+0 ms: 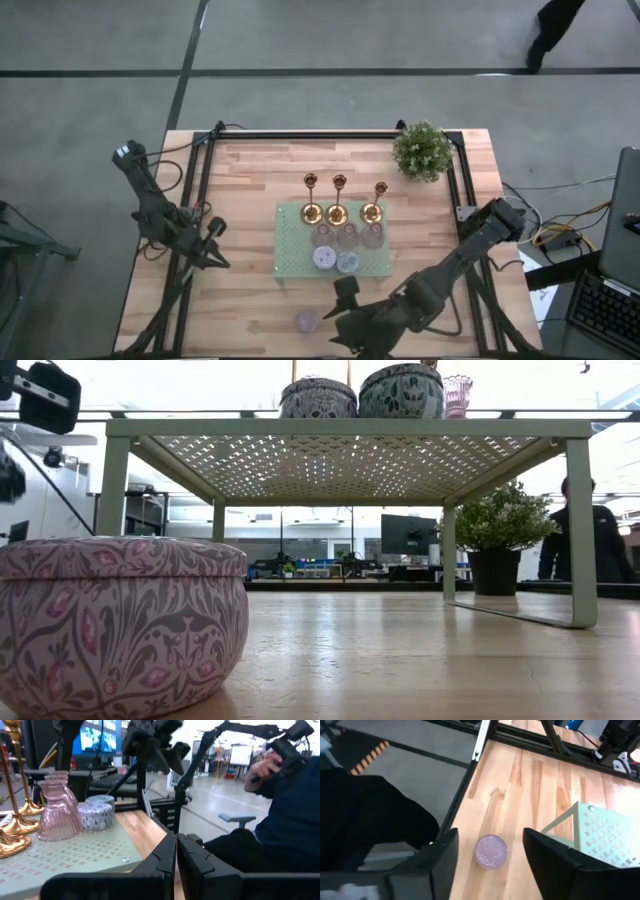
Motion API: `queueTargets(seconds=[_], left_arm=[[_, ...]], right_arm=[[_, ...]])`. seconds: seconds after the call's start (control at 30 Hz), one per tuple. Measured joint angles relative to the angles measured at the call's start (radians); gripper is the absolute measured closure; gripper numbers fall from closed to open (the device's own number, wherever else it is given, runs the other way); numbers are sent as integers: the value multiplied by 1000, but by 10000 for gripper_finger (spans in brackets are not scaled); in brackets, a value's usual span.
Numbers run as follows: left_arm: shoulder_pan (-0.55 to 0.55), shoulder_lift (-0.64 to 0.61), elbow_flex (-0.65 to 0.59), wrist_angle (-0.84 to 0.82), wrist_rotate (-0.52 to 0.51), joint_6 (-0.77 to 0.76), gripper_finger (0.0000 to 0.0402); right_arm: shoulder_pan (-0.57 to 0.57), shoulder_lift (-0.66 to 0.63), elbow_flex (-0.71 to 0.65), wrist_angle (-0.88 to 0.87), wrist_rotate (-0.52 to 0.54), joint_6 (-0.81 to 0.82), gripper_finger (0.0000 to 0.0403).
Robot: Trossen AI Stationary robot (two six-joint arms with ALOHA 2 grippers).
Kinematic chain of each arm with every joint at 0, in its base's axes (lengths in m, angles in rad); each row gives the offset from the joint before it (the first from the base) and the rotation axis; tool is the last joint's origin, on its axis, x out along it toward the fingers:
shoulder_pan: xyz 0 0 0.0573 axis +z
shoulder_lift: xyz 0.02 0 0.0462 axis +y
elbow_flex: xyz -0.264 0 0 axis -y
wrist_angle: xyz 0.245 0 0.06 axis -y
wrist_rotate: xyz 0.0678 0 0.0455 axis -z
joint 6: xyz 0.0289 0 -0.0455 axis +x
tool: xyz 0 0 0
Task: Pick & Place candle stick holders
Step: Put the pink scented candle on the shelf
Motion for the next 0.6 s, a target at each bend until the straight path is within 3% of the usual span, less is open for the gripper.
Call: queueTargets(seconds=[0.33, 0.43, 0.6], left_arm=[[0, -228, -17, -189, 24, 37, 383], [-1, -231, -21, -229, 28, 61, 383], [0, -233, -23, -255, -11, 66, 383]], right_arm=[[-28, 244, 415, -335, -26, -44, 91], [-31, 307, 519, -407, -25, -62, 67], [-42, 338, 543, -427, -27, -83, 42]])
